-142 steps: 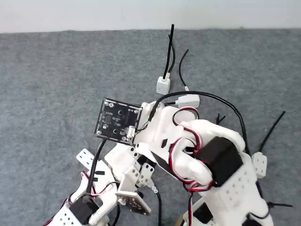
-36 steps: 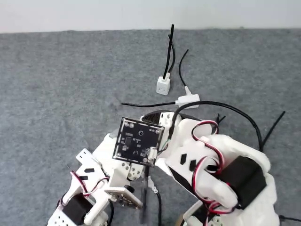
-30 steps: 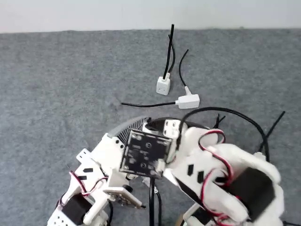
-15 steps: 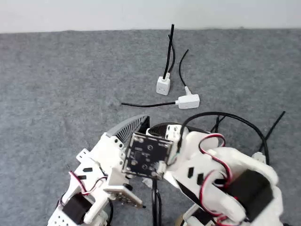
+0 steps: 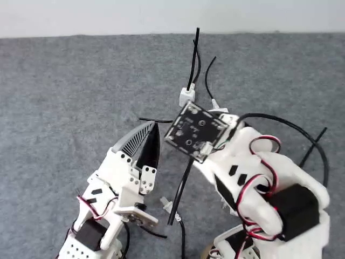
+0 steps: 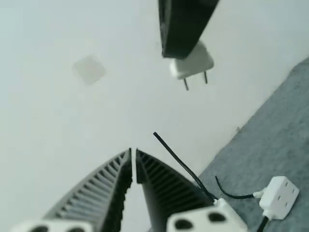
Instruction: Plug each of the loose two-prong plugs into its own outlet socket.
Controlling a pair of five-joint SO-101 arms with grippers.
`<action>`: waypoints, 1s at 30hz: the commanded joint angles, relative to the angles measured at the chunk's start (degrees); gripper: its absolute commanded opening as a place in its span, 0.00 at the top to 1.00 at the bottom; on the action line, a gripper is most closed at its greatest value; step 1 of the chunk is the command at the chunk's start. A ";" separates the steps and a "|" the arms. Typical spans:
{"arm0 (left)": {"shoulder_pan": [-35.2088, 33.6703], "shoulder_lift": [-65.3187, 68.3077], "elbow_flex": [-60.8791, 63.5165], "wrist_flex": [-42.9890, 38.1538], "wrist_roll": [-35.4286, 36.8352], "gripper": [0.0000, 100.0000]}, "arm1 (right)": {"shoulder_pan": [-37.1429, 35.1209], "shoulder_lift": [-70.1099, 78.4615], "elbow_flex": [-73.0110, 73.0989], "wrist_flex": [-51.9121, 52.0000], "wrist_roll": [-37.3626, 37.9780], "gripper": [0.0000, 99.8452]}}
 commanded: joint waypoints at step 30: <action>-28.04 9.14 -12.97 16.79 21.98 0.99 | 49.98 37.32 -4.22 4.79 16.35 0.99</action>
